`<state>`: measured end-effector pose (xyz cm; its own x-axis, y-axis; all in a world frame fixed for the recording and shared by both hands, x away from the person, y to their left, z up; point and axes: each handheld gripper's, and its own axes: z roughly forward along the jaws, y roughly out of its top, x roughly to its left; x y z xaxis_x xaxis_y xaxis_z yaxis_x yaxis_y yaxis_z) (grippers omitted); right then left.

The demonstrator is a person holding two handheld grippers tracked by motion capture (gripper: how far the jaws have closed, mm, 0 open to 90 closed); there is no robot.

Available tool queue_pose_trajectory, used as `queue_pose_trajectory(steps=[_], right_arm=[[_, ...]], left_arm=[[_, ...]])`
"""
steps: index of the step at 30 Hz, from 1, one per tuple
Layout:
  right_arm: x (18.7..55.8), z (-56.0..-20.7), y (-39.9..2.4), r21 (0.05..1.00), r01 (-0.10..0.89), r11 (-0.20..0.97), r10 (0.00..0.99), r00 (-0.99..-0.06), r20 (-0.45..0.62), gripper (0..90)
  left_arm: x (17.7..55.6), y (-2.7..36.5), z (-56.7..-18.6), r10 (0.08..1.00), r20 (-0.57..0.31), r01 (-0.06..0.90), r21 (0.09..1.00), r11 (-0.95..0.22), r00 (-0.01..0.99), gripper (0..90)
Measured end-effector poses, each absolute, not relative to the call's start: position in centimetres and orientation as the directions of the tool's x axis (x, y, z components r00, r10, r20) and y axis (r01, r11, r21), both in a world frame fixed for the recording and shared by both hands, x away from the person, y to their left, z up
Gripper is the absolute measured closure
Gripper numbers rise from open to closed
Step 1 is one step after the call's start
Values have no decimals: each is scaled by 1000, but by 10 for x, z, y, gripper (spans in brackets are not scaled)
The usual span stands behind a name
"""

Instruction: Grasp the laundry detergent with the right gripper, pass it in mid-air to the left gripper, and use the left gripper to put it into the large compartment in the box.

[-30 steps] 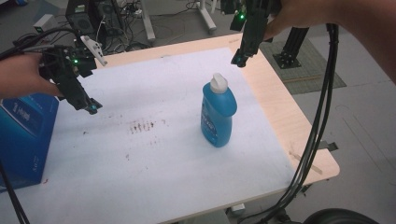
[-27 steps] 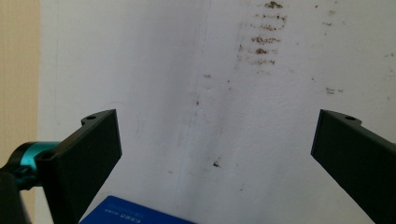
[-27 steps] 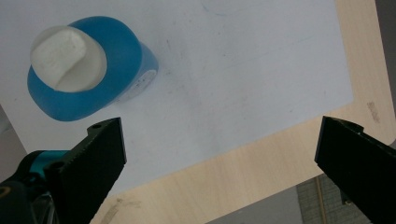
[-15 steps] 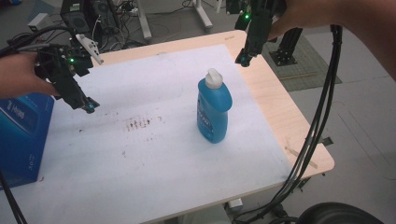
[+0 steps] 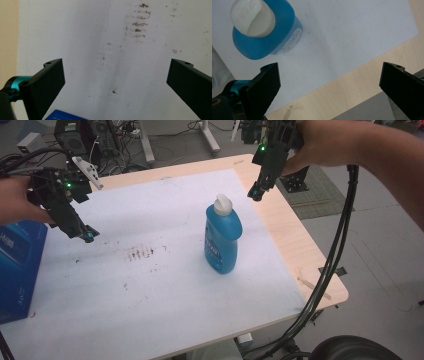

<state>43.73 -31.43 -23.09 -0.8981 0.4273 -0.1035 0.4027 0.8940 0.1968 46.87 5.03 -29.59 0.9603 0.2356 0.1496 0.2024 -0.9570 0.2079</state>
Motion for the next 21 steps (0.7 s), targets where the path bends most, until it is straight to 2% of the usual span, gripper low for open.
queue_pose_trajectory(steps=[6, 7, 10, 21], right_arm=[[430, -235, -324, 239, 470, 850, 498, -865, -70, 28], [428, -238, -327, 235, 512, 826, 536, -843, -47, 29], [427, -239, -328, 230, 527, 818, 550, -834, -44, 29], [403, -250, -335, 309, 620, 721, 659, -752, -28, 29]], left_arm=[[469, 48, -296, 230, 152, 195, 215, -957, 961, 17], [469, 48, -296, 228, 152, 193, 213, -958, 962, 17], [469, 47, -296, 226, 152, 192, 214, -958, 962, 17], [466, 46, -296, 224, 156, 187, 221, -957, 962, 17]])
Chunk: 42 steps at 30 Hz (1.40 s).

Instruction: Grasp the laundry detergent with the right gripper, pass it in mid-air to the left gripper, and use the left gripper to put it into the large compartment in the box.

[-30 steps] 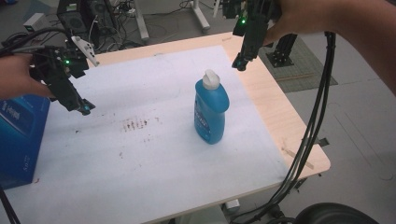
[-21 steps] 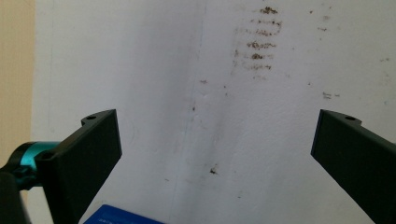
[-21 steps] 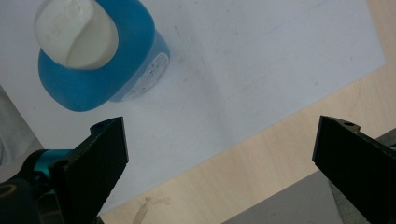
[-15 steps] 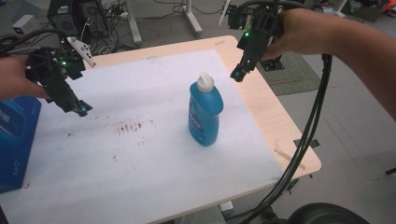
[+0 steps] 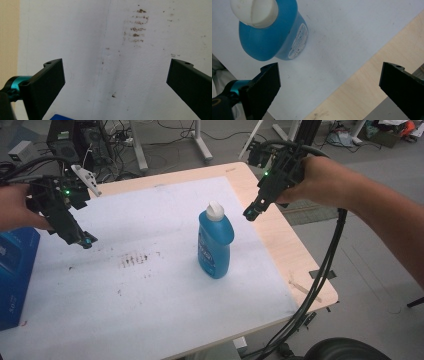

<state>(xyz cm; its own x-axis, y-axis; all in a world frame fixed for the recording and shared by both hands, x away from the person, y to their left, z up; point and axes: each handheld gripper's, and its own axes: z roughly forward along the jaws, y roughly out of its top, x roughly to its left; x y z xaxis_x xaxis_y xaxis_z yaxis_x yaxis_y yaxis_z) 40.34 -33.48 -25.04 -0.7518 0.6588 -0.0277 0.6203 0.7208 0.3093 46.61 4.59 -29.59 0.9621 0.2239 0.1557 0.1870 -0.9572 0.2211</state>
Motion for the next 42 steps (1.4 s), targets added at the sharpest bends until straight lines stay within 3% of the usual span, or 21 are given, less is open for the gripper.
queue_pose_trajectory(steps=[23, 42], right_arm=[[366, -276, -340, 491, 710, 505, 808, -589, 22, 30], [343, -297, -344, 652, 664, 367, 872, -490, 9, 32]], left_arm=[[463, 41, -299, 218, 155, 181, 220, -959, 964, 17], [464, 43, -303, 221, 147, 187, 214, -959, 964, 17]])
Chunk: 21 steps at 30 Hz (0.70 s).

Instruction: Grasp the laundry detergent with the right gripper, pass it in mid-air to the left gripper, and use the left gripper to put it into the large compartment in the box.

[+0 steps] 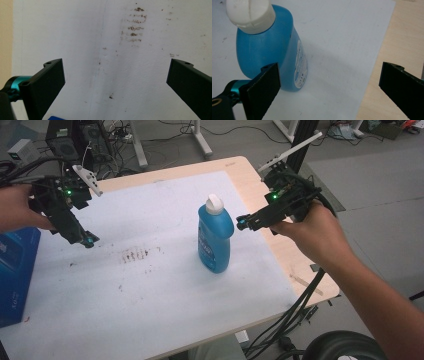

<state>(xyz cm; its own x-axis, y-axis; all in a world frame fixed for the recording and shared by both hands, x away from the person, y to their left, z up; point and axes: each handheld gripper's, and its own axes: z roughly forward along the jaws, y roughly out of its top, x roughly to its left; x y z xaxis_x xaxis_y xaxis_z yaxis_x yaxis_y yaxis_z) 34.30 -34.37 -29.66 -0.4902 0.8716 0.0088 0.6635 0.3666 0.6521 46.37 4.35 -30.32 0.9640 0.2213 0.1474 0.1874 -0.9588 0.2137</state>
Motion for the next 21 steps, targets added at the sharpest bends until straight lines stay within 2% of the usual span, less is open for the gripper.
queue_pose_trajectory(steps=[12, 21], right_arm=[[334, -313, -354, 761, 607, 231, 918, -396, 37, 31], [328, -321, -355, 801, 569, 188, 931, -363, 39, 31]], left_arm=[[463, 43, -303, 225, 146, 191, 214, -958, 963, 17], [463, 43, -303, 227, 145, 193, 215, -957, 963, 17]])
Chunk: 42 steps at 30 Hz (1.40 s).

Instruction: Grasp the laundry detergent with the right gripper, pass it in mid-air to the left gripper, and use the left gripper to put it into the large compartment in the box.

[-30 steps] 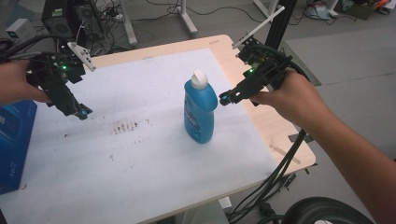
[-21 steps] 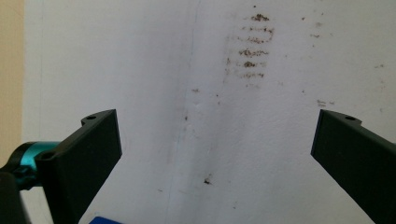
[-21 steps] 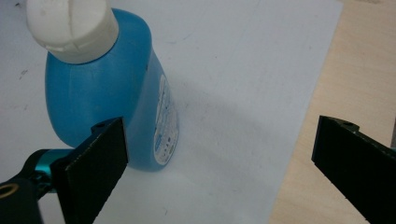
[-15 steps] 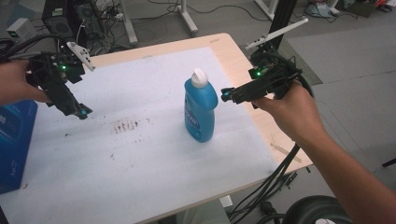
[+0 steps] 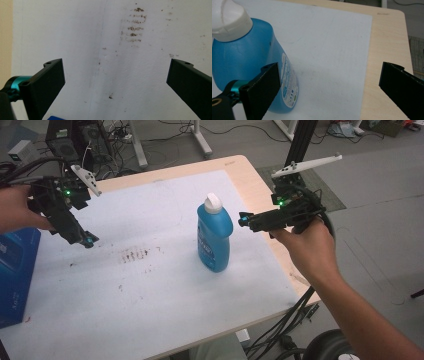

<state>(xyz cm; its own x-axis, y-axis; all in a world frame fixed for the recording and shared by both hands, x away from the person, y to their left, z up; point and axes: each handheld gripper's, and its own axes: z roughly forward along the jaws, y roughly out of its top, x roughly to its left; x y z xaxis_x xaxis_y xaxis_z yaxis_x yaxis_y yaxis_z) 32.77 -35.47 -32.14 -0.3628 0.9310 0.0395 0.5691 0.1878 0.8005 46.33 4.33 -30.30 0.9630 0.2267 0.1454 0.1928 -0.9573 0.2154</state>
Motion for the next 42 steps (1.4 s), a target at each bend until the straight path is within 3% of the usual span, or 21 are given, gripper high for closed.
queue_pose_trajectory(steps=[7, 16, 42], right_arm=[[316, -333, -353, 866, 480, 141, 951, -309, 17, 31], [314, -345, -359, 881, 469, 59, 956, -280, 85, 31], [272, -352, -333, 882, 465, 78, 957, -284, 65, 31]], left_arm=[[463, 44, -303, 225, 145, 191, 215, -958, 964, 17], [463, 44, -304, 225, 144, 191, 217, -957, 964, 17], [463, 42, -305, 220, 143, 187, 215, -959, 965, 17]])
